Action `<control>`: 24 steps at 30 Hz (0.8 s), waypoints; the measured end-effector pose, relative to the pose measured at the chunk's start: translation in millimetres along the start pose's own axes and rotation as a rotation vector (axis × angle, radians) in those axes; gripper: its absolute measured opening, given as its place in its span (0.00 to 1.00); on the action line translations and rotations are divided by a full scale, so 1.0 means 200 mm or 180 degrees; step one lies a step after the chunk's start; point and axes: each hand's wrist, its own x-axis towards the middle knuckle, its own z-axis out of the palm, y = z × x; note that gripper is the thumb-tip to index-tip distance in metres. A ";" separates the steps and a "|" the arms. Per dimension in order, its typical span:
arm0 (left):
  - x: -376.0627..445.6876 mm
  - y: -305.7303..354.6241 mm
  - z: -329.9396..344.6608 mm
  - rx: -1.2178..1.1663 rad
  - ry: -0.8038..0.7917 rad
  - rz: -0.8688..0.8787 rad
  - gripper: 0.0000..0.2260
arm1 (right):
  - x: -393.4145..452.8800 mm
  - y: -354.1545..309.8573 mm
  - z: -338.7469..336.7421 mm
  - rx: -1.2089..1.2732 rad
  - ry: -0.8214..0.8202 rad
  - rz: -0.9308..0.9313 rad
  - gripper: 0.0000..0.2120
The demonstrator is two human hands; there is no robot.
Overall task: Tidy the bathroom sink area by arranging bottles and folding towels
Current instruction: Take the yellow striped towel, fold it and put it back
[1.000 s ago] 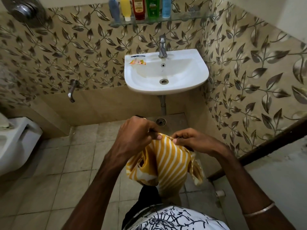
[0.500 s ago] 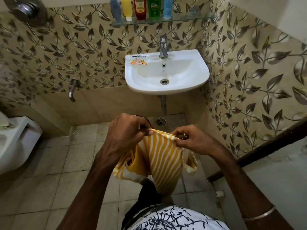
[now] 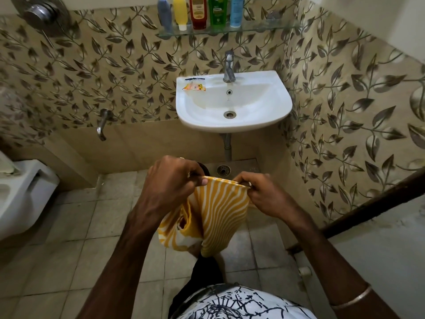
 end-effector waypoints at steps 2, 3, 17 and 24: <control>0.00 -0.02 -0.01 -0.0010 0.0002 -0.0022 0.05 | 0.01 0.00 0.01 0.0094 0.0024 0.0012 0.10; 0.00 -0.03 -0.02 -0.0011 0.0005 -0.0027 0.05 | 0.01 -0.01 0.00 0.0106 0.0008 0.0042 0.11; -0.01 -0.06 -0.09 0.0326 -0.0406 -0.0701 0.13 | 0.02 -0.05 -0.05 -0.0080 0.0058 -0.0056 0.06; 0.01 0.12 0.09 -0.0040 -0.1133 -0.0141 0.36 | 0.02 -0.13 -0.04 -0.0208 -0.0152 -0.0403 0.06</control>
